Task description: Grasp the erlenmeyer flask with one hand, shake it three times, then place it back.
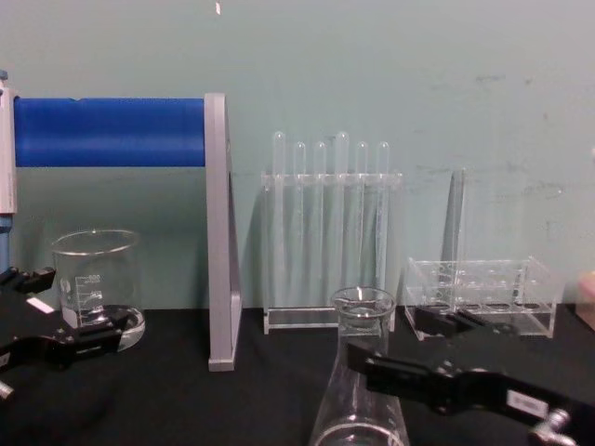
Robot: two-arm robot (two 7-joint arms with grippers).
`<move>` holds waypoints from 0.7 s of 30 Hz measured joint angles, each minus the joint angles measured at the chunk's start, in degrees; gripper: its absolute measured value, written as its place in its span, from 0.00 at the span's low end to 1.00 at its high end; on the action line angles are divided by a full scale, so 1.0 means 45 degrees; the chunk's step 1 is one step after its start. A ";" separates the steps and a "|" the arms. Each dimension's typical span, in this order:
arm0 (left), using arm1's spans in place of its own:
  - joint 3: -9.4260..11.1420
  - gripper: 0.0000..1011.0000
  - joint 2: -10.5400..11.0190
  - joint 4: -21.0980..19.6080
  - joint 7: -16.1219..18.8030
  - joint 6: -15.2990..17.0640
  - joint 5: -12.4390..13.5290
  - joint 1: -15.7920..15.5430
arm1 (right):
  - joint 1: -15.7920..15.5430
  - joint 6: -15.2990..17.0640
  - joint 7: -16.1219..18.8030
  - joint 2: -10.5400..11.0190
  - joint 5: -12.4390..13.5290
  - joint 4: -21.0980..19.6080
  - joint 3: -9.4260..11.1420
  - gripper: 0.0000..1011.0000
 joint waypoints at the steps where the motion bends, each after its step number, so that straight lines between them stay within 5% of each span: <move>1: 0.0000 0.99 0.0000 0.0000 0.0000 0.0000 0.0000 0.0000 | -0.0052 -0.0009 0.0035 0.0081 0.0019 -0.0046 0.0028 0.99; 11: 0.0000 0.99 0.0000 -0.0001 0.0000 0.0000 0.0000 0.0000 | -0.0878 -0.0409 0.0327 0.1106 0.0352 -0.0762 0.0582 0.99; 21: 0.0000 0.99 0.0000 0.0000 0.0000 0.0000 0.0000 0.0000 | -0.1130 -0.0876 -0.1292 0.0809 -0.0176 -0.0709 0.1555 0.99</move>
